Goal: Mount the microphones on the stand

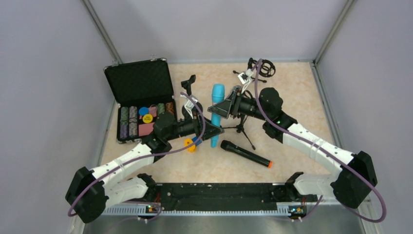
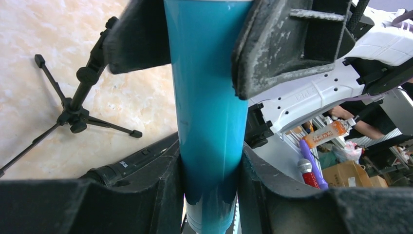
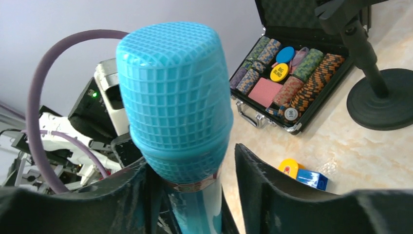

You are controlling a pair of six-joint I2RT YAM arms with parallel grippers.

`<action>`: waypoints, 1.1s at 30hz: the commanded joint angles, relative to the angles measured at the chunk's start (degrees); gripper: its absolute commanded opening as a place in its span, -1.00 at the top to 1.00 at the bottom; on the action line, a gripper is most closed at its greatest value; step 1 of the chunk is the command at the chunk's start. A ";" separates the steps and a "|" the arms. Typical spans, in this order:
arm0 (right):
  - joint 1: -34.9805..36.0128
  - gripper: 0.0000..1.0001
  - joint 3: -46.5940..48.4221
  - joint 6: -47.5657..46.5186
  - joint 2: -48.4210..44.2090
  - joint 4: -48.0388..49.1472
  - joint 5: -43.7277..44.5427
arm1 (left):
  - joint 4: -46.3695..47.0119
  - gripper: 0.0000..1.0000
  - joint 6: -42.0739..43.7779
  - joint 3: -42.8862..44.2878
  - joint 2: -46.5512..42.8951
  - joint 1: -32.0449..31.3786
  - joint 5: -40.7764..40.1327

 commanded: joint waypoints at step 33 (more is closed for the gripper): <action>-0.66 1.00 1.77 -22.32 -17.43 -14.26 26.16 | 0.20 -0.89 -2.01 -5.04 -5.13 0.02 -15.01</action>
